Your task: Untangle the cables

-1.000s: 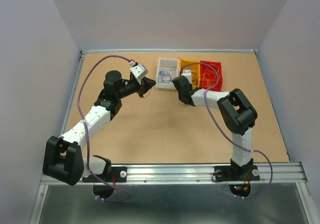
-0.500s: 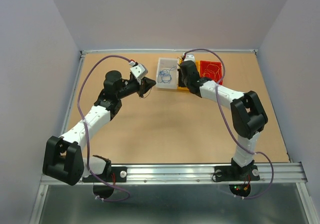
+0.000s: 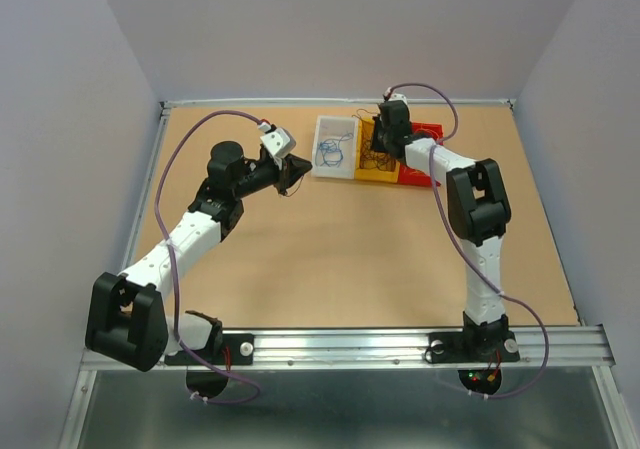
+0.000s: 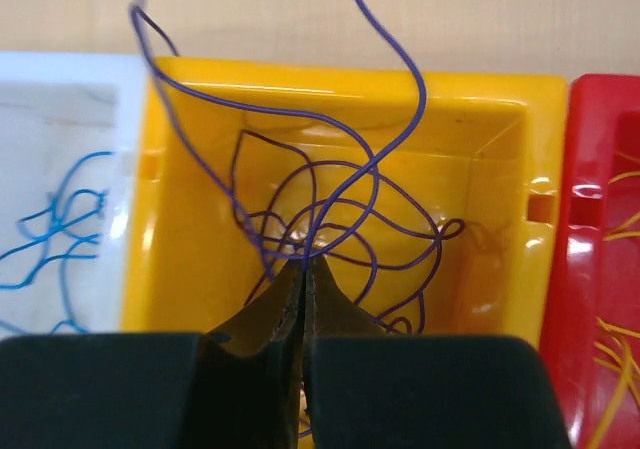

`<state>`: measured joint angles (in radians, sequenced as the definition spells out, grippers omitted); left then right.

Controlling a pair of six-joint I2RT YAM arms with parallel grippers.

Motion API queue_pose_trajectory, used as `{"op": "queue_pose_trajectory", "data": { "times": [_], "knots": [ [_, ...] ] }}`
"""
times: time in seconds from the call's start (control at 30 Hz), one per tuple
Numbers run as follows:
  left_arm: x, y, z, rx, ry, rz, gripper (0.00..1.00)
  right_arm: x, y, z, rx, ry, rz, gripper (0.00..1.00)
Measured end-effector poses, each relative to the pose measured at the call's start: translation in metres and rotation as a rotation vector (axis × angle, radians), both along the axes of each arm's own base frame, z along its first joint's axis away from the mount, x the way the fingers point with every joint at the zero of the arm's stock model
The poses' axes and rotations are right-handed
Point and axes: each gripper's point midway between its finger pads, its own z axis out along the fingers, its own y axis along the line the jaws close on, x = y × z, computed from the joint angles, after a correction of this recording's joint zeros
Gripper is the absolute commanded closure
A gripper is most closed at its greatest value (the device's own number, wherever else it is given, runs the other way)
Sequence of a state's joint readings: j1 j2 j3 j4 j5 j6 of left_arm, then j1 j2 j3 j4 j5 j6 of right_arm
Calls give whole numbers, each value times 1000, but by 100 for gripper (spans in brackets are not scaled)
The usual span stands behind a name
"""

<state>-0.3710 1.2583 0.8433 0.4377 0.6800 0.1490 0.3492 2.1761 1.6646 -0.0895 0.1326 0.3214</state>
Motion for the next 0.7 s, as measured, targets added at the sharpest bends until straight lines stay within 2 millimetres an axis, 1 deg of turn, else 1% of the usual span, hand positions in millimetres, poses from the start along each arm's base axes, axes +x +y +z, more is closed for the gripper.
{"op": "queue_pose_trajectory", "data": {
  "times": [0.07,0.1,0.17,0.2,0.23,0.37,0.43,0.5,0.53,0.63,0.7],
  "knots": [
    [0,0,0,0,0,0,86,4,1,-21,-11,31,-2,99],
    [0,0,0,0,1,0,86,5,1,-27,-13,40,-3,99],
    [0,0,-1,1,1,0,86,2,2,-47,-20,77,-1,99],
    [0,0,0,0,1,0,86,3,5,-51,-17,76,-2,99],
    [0,0,-1,1,1,0,86,4,6,-49,-16,67,-2,99],
    [0,0,-1,1,1,0,86,-3,12,-53,-40,53,-14,99],
    [0,0,-1,1,1,0,86,-18,13,-54,-55,47,-17,99],
    [0,0,-1,1,1,0,86,-44,13,-54,-73,52,-14,99],
    [0,0,-1,2,0,1,86,-50,14,-53,-77,54,-12,100],
    [0,0,-1,2,-1,0,86,-91,4,-55,-79,72,-5,99],
    [0,0,-1,3,-1,0,86,-112,0,-55,-87,91,4,96]
  ]
}}
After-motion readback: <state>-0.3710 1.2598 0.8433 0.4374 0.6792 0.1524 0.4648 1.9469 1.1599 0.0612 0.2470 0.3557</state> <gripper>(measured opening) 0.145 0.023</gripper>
